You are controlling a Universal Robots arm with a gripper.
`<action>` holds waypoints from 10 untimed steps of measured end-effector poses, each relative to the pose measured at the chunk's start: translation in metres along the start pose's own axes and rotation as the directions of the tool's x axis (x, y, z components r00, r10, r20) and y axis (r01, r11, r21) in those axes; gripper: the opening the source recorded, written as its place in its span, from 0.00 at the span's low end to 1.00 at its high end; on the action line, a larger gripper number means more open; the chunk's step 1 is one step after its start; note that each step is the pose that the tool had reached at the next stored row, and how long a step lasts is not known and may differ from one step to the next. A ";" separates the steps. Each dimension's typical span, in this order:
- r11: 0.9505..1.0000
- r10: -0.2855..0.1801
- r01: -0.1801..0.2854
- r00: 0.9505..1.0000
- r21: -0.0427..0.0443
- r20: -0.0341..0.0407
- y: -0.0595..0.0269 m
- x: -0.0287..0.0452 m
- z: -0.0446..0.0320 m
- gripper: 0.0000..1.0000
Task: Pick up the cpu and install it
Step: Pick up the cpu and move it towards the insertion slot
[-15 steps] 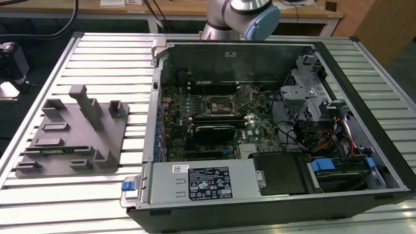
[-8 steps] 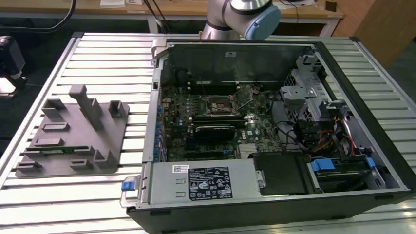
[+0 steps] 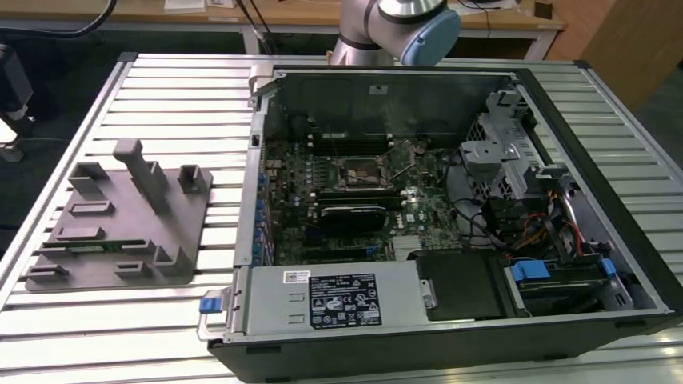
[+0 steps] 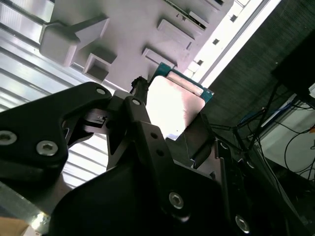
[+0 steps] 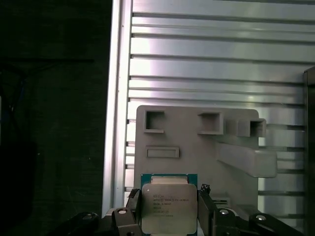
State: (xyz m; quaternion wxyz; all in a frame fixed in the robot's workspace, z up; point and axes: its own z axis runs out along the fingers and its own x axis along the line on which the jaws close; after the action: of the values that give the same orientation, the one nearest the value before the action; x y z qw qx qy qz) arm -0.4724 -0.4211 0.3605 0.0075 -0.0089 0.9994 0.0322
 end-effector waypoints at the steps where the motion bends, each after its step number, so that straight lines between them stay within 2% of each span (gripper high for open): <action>1: 1.000 0.000 0.000 1.000 0.000 0.000 0.0001 0.0000 -0.0019 0.54; 10: 1.000 0.000 0.000 1.000 0.000 0.000 0.0012 -0.0003 -0.0185 0.54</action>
State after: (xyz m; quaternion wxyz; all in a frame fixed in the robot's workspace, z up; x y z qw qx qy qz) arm -0.4724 -0.4210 0.3791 0.0074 -0.0089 0.9994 0.0322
